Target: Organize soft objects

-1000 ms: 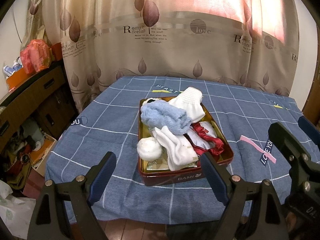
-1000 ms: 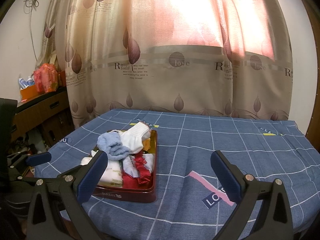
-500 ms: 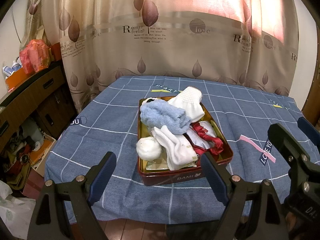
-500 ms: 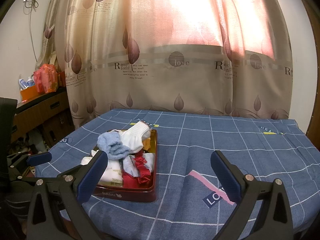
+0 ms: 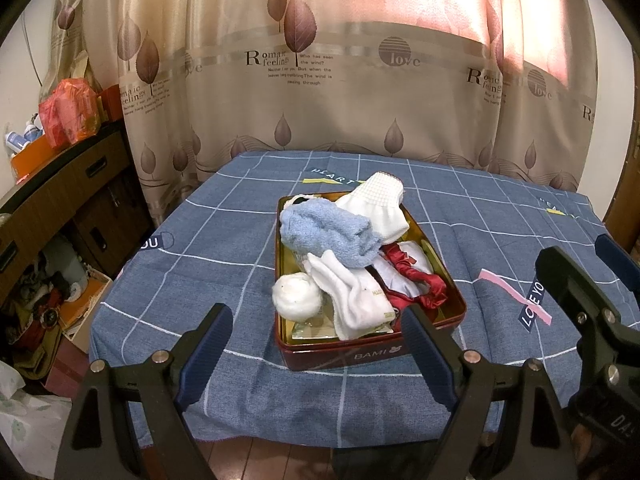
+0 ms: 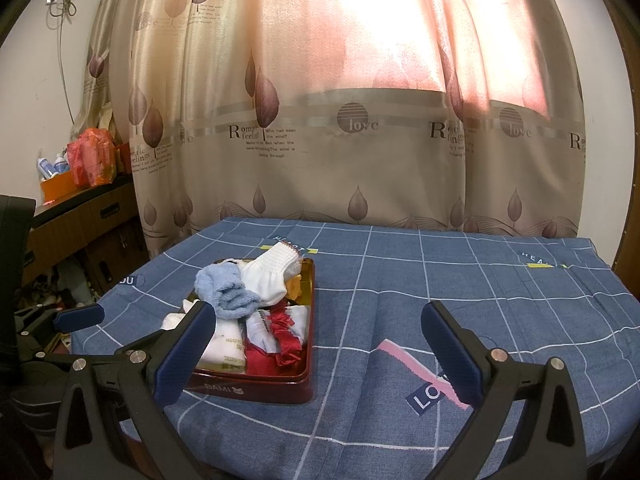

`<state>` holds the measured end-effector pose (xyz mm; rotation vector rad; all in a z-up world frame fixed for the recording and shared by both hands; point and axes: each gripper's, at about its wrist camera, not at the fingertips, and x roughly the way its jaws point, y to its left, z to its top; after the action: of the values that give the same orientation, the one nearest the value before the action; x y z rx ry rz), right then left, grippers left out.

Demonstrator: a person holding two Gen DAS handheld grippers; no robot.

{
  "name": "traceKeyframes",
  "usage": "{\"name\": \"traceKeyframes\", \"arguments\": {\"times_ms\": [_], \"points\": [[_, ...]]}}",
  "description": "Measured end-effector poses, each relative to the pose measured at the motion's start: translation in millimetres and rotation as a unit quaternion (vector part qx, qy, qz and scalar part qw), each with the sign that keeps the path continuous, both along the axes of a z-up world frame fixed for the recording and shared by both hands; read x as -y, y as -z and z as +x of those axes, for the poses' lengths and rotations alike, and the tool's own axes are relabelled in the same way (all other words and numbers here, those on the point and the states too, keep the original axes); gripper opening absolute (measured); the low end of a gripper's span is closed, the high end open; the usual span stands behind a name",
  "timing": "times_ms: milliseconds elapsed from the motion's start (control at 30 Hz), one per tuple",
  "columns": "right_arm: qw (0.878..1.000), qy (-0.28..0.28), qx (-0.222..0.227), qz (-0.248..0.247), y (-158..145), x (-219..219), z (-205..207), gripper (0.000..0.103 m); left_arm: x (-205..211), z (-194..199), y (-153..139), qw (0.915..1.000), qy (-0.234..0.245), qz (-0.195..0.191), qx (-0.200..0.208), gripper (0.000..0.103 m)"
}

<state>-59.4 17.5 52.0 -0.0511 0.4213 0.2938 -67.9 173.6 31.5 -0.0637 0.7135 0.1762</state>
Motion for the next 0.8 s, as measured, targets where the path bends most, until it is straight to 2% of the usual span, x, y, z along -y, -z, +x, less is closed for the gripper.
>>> {"name": "traceKeyframes", "arguments": {"times_ms": [800], "points": [[1.0, 0.0, -0.001, -0.001, 1.0, -1.2, -1.9, 0.102, -0.9, 0.1, 1.2, 1.0, 0.0, 0.0, -0.001, 0.088]]}}
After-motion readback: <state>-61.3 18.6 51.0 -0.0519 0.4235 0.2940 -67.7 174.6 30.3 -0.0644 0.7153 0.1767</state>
